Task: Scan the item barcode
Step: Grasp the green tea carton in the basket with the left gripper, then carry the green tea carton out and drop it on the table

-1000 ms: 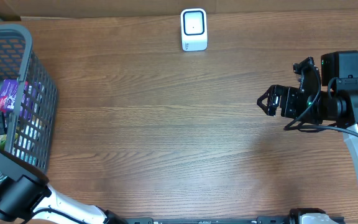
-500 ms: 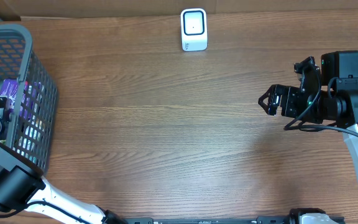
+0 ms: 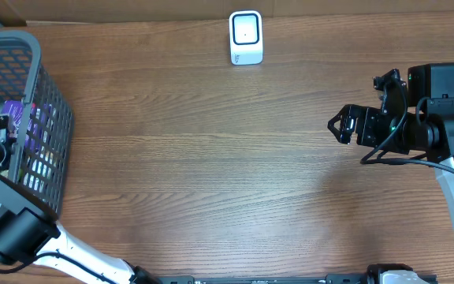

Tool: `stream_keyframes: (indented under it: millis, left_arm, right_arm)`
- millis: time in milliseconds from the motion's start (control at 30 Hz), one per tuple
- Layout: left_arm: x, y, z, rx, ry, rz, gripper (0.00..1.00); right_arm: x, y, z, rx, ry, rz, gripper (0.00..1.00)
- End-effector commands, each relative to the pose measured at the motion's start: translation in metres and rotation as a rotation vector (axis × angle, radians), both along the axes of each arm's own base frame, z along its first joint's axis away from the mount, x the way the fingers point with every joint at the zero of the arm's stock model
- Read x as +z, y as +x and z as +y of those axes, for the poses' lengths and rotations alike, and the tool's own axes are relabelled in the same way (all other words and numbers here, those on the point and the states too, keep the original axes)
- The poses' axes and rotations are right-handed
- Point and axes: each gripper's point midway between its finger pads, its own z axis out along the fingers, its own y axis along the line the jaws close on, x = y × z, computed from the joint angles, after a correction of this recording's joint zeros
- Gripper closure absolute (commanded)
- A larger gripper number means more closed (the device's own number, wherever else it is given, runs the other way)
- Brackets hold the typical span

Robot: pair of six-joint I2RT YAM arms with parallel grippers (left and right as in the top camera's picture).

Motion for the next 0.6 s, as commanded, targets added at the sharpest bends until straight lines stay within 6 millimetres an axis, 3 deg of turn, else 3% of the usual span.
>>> stream_keyframes:
  millis: [0, 67, 200, 267, 367, 433, 500, 567]
  left_arm:
    - [0.044, 0.034, 0.002, 0.103, 0.006, -0.103, 0.95]
    - [0.097, 0.054, 0.001, 0.183, 0.025, -0.191, 0.96]
    - [0.174, 0.075, -0.005, 0.285, 0.055, -0.349, 0.96]
    - [0.229, 0.086, -0.018, 0.323, 0.052, -0.49, 0.96]
    - [0.295, 0.1, -0.063, 0.262, -0.057, -0.683, 0.96]
    - [0.324, 0.103, -0.089, 0.206, -0.095, -0.754, 0.95]
    - [0.36, 0.104, -0.134, 0.095, -0.129, -0.832, 0.91]
    - [0.388, 0.102, -0.199, -0.045, -0.154, -0.864, 0.86]
  right_arm:
    - [0.008, 0.005, 0.001, 0.005, -0.002, -0.03, 0.0]
    - [0.008, 0.005, 0.001, 0.005, -0.002, -0.03, 0.0]
    - [0.009, 0.006, 0.001, 0.005, -0.002, -0.033, 0.0]
    - [0.009, 0.006, 0.001, 0.006, -0.002, -0.035, 0.0]
    - [0.009, 0.006, 0.001, 0.006, -0.002, -0.036, 0.0]
    - [0.009, 0.006, 0.001, 0.006, -0.002, -0.036, 0.0]
    - [0.009, 0.007, 0.001, 0.006, -0.002, -0.04, 0.0]
    - [0.01, 0.007, 0.001, 0.006, -0.002, -0.043, 0.0]
